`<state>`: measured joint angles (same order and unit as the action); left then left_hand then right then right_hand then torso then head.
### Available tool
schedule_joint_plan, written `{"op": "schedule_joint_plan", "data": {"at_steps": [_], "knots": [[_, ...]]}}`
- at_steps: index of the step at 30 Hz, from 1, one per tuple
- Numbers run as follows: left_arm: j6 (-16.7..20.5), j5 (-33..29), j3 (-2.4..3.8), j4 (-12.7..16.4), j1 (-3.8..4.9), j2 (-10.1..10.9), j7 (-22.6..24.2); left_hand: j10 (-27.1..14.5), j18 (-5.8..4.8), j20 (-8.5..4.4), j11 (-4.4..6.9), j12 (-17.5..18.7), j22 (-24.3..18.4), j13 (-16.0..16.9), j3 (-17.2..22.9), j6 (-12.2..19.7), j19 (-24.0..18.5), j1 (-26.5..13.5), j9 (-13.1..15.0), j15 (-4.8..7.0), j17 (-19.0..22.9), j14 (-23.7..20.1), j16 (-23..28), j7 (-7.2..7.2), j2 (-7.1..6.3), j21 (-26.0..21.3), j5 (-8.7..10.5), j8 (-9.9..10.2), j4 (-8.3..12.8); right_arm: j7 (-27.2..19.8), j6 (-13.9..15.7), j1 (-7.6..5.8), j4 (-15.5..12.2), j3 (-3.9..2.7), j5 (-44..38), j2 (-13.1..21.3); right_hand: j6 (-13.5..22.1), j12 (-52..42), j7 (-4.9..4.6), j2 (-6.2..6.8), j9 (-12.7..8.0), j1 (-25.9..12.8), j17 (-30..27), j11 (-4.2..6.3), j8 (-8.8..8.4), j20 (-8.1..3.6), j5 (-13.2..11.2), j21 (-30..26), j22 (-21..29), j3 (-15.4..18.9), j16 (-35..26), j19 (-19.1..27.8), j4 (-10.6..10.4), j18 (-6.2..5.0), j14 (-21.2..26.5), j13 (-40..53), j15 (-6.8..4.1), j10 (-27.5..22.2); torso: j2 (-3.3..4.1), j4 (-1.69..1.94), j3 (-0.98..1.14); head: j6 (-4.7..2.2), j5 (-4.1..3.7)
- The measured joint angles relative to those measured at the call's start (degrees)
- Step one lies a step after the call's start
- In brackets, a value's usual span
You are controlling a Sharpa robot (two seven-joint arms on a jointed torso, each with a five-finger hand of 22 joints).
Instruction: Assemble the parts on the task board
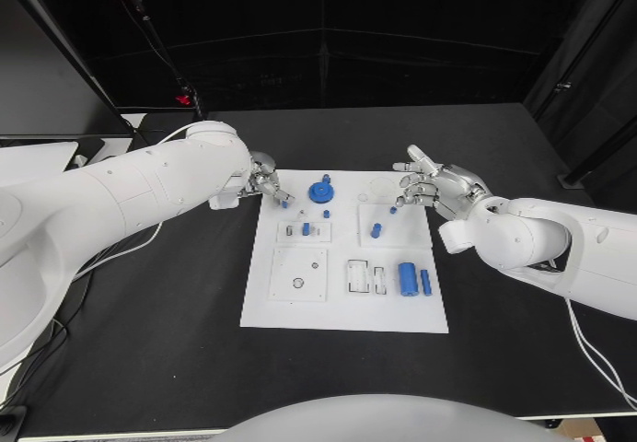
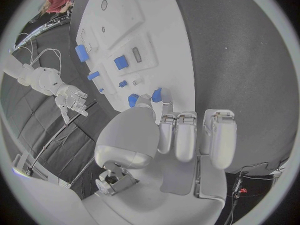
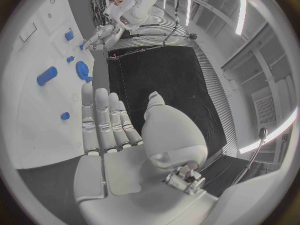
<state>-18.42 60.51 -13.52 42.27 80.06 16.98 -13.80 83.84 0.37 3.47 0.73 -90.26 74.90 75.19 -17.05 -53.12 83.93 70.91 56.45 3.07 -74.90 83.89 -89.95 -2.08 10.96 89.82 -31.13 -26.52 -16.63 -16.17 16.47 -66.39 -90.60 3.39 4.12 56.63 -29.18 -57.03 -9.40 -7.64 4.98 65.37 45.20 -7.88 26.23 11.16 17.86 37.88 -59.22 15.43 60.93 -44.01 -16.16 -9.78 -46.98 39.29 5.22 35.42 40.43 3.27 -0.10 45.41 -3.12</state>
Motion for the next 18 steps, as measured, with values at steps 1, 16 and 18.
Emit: {"op": "schedule_joint_plan", "data": {"at_steps": [1,16,18], "knots": [[0.0,0.0,0.0,0.0,-0.01,0.0,0.0,0.0,0.0,0.0,0.0,0.0,0.0,0.0,0.0,0.0,0.0,0.1,0.0,0.0,0.0,0.0,0.0,0.0,-0.1,0.0,0.0,0.0,0.0,0.0,0.0,0.0,0.0,0.0,0.0,0.0,0.0,0.0,0.0,0.0,0.0,0.0,0.0,0.0,0.0,0.0,0.0,0.0,0.0,0.0,0.0,0.0,0.0,0.0,0.0,0.0,0.0,0.0,0.0,0.0,0.01,0.0,-0.03],[0.0,0.0,0.0,-0.1,-0.06,-0.3,0.5,0.0,0.0,0.0,0.0,0.0,0.0,0.0,0.9,0.0,0.0,0.4,-0.1,-0.01,0.0,0.0,0.0,0.0,-0.37,0.0,-1.05,0.0,-0.1,0.1,0.0,0.0,0.0,0.0,0.0,-0.1,0.2,-0.2,0.18,-0.23,0.0,0.2,-0.1,0.0,0.0,0.0,0.0,0.0,0.1,0.0,0.0,0.0,0.0,0.0,0.0,-0.1,0.0,0.0,0.0,0.01,0.03,0.06,-0.21],[0.0,0.0,0.0,-0.1,-0.07,-0.3,0.5,0.0,0.0,0.0,0.0,0.1,0.0,0.0,1.3,0.0,0.0,0.4,-0.1,-0.01,0.0,0.0,0.0,0.0,-0.37,0.0,-1.26,0.2,-0.2,0.1,0.0,0.0,0.0,0.0,0.0,-0.1,0.2,-0.2,0.18,-0.23,0.0,0.2,-0.1,0.0,0.0,0.0,0.0,0.0,0.1,0.0,0.0,0.0,0.0,0.0,0.0,-0.1,0.0,0.0,0.01,0.01,0.03,0.06,-0.22]]}}
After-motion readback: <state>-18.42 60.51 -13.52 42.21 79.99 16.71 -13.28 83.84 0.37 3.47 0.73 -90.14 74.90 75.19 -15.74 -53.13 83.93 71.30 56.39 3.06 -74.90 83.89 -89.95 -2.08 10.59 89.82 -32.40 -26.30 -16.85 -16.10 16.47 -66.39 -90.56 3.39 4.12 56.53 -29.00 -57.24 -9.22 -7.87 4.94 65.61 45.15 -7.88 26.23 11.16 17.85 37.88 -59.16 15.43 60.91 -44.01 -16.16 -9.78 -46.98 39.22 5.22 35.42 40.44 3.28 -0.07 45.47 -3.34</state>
